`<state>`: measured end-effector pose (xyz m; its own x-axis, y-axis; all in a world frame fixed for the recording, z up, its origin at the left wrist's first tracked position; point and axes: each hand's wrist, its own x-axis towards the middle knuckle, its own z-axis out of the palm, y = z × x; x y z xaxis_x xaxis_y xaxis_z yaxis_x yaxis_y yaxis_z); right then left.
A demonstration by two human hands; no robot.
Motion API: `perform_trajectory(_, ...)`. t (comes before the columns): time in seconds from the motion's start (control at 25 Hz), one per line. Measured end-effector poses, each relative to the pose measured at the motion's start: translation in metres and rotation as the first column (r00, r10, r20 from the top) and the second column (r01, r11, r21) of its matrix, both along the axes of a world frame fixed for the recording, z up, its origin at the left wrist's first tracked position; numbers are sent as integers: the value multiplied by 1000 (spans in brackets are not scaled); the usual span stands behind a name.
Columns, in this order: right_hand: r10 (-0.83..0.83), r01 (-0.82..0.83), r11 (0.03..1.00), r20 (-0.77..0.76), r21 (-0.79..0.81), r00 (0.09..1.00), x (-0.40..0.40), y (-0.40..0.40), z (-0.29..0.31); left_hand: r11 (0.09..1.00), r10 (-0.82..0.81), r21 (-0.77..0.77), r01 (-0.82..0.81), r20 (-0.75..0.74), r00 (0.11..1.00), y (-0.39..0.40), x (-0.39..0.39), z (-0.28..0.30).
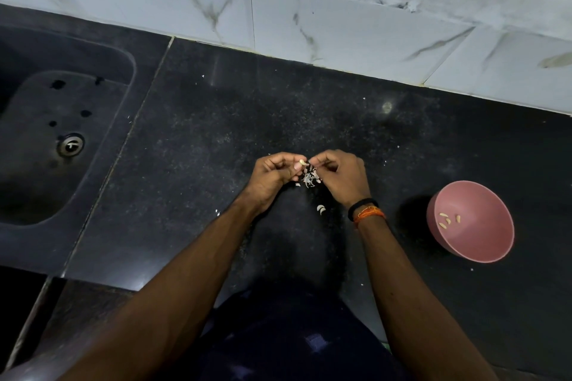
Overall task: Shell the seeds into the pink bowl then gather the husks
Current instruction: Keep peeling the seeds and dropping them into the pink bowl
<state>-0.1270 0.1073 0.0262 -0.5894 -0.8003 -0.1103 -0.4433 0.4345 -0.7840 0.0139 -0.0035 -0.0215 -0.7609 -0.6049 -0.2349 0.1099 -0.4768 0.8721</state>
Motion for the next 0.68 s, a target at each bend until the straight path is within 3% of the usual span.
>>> perform_trajectory(0.36, 27, -26, 1000, 90, -16, 996, 6, -5, -1, 998, -1, 71, 0, 11, 1000, -2, 0, 1)
perform_trajectory(0.68, 79, -82, 996, -74, -33, 994, 9, -3, -2, 994, -3, 114, 1, 23, 1000, -3, -1, 1)
